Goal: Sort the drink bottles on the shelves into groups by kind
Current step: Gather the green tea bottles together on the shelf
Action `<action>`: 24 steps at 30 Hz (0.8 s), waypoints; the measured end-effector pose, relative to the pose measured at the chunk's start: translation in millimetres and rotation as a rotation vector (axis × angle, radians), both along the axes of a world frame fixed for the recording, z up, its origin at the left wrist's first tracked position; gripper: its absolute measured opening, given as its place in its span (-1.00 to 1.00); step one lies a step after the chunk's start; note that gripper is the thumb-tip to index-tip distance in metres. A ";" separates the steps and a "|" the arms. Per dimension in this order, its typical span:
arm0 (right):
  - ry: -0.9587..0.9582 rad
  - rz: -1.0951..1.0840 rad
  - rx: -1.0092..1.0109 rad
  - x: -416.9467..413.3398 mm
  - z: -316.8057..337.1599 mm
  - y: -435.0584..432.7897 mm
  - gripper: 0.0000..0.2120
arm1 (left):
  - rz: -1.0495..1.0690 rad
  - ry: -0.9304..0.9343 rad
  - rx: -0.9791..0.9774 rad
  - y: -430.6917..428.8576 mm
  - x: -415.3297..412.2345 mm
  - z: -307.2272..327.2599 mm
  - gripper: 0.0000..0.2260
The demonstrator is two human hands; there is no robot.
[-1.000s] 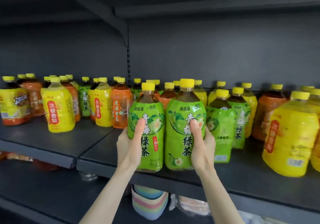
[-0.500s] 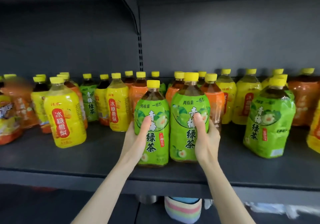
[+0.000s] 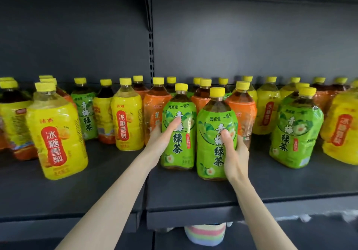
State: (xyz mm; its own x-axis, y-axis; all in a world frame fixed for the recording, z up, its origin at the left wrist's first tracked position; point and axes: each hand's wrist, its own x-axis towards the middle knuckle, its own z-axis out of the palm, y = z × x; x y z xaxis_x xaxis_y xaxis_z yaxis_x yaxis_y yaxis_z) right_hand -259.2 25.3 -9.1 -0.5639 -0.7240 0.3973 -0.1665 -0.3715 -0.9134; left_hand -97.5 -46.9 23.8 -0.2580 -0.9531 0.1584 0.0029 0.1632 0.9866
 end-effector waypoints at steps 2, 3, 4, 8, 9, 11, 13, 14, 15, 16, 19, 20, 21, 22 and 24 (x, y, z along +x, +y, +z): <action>0.004 -0.001 -0.008 1.2 -1.0 -1.3 -0.48 | 0.006 -0.018 0.007 -6.1 -1.7 0.9 -0.30; 0.007 -0.002 -0.009 0.9 -1.4 -1.9 -0.47 | 0.008 -0.033 0.004 -7.1 -2.2 0.4 -0.25; 0.011 -0.003 -0.009 0.8 -1.3 -1.8 -0.49 | 0.007 -0.033 -0.010 -7.0 -2.4 -1.2 -0.30; 0.012 -0.002 -0.012 0.2 -1.5 -0.8 -0.54 | 0.022 -0.042 -0.063 -5.2 -2.3 -8.0 -0.72; 0.002 -0.003 -0.011 -0.5 -2.7 -1.2 -0.51 | 0.020 -0.035 -0.076 -4.6 -2.6 -8.5 -0.72; -0.010 -0.004 -0.010 -1.2 -3.7 -1.6 -0.47 | 0.031 -0.016 -0.104 -4.8 -3.6 -10.7 -0.63; -0.013 0.002 -0.018 -0.8 -3.7 -1.6 -0.47 | 0.039 -0.008 -0.135 -5.2 -3.6 -13.9 -0.50; -0.019 0.006 -0.026 -0.5 -3.8 -1.4 -0.45 | 0.051 -0.014 -0.151 -6.6 -3.9 -16.8 -0.46; -0.023 0.010 -0.031 -0.8 -4.5 -1.1 -0.43 | 0.066 -0.027 -0.171 -7.8 -4.2 -19.2 -0.43; -0.027 0.013 -0.033 -1.0 -5.2 -0.8 -0.42 | 0.083 -0.043 -0.184 -9.1 -4.7 -21.4 -0.41; -0.051 0.010 -0.024 -2.4 -7.2 -0.1 -0.47 | 0.123 -0.087 -0.210 -10.3 -6.7 -24.3 -0.40; -0.057 0.010 -0.026 -2.9 -7.4 0.1 -0.48 | 0.134 -0.097 -0.212 -9.6 -7.3 -24.4 -0.41; -0.058 0.009 -0.029 -3.3 -7.5 0.5 -0.49 | 0.140 -0.103 -0.207 -9.5 -7.7 -24.7 -0.41; -0.057 0.004 -0.031 -3.6 -7.5 0.9 -0.48 | 0.138 -0.107 -0.204 -9.8 -7.6 -24.5 -0.41; -0.046 0.002 -0.037 -3.5 -6.9 1.7 -0.48 | 0.120 -0.115 -0.203 -11.7 -7.0 -20.7 -0.40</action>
